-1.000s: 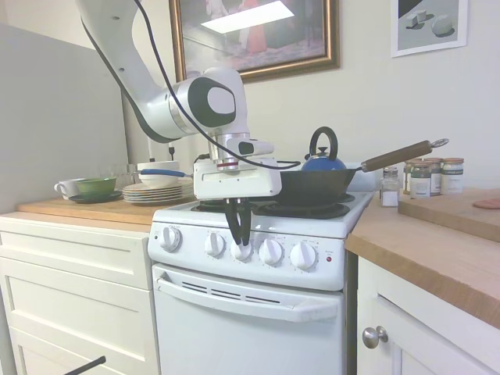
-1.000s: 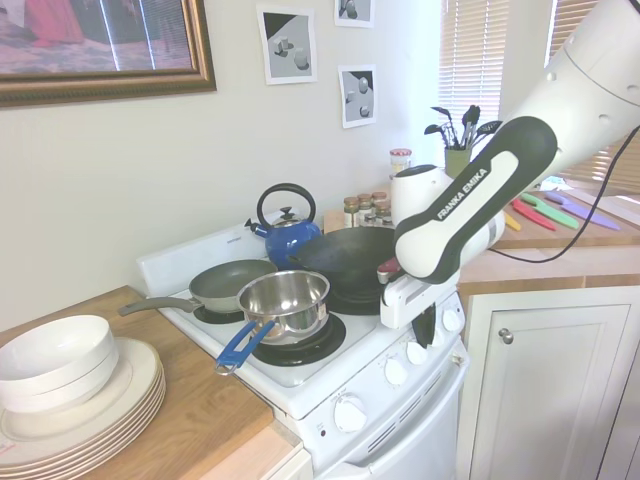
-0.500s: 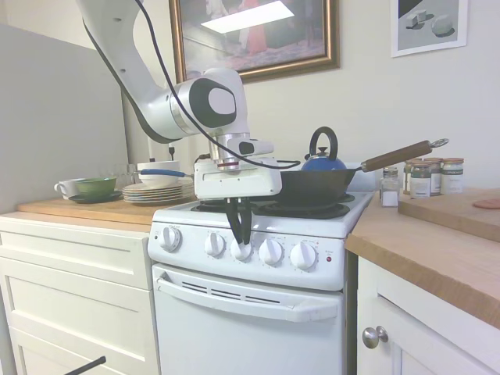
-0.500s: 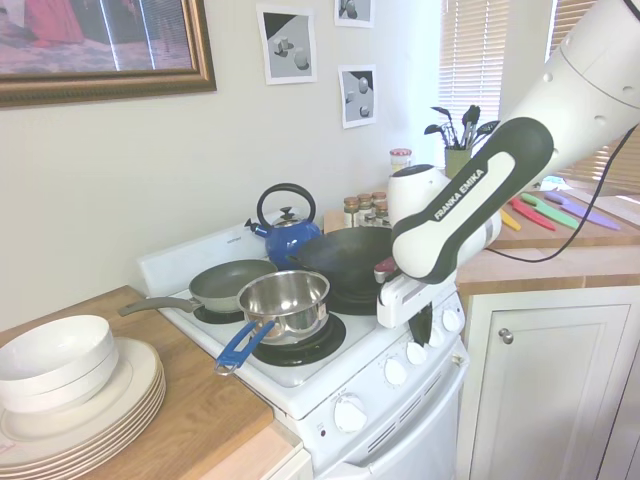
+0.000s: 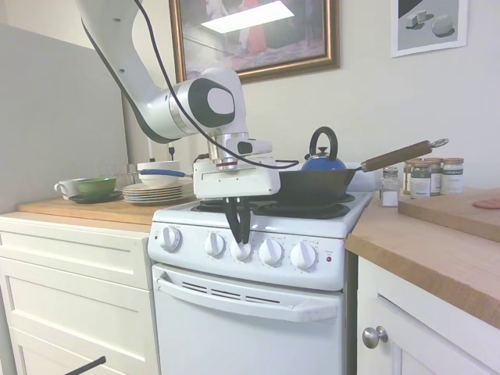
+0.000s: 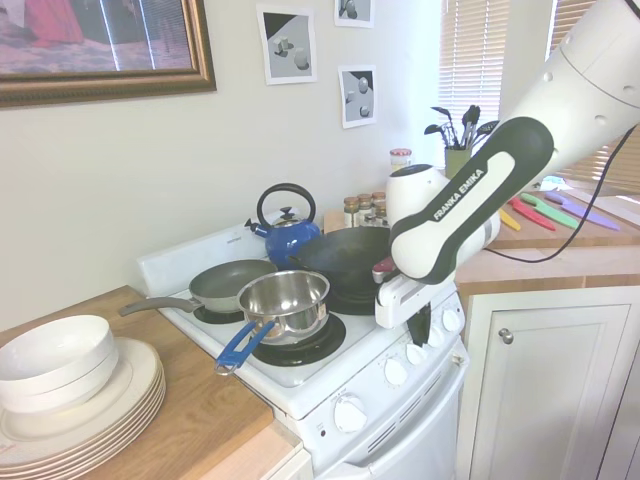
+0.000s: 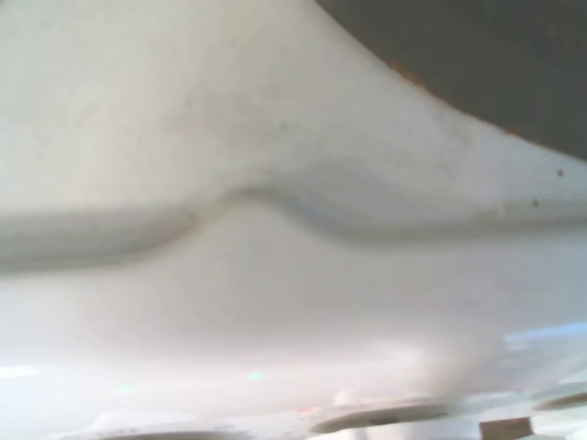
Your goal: Turn on the stove on the top left
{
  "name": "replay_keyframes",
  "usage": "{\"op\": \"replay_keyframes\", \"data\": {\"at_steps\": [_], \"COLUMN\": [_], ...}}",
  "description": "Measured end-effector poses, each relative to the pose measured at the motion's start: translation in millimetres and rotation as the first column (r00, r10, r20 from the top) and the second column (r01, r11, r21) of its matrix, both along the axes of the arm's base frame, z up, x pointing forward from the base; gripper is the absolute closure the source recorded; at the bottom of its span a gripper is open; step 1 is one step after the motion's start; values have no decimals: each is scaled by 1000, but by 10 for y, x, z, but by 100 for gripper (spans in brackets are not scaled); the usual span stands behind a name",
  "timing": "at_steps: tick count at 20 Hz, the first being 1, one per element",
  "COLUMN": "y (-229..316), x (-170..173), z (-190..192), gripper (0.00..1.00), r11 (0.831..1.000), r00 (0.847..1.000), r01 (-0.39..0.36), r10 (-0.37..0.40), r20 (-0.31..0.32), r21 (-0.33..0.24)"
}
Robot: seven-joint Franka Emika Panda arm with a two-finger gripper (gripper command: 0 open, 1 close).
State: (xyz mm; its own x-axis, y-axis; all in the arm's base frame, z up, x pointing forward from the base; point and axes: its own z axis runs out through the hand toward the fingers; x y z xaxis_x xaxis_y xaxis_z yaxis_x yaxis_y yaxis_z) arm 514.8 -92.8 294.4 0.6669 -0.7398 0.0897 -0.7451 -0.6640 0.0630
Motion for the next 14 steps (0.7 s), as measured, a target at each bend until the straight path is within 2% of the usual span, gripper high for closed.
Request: {"op": "replay_keyframes", "data": {"at_steps": [14], "y": [66], "x": [-8], "z": [-22], "gripper": [100], "r11": [999], "r00": [1000], "r01": [6], "r10": [-6], "r20": [0], "r21": [41]}}
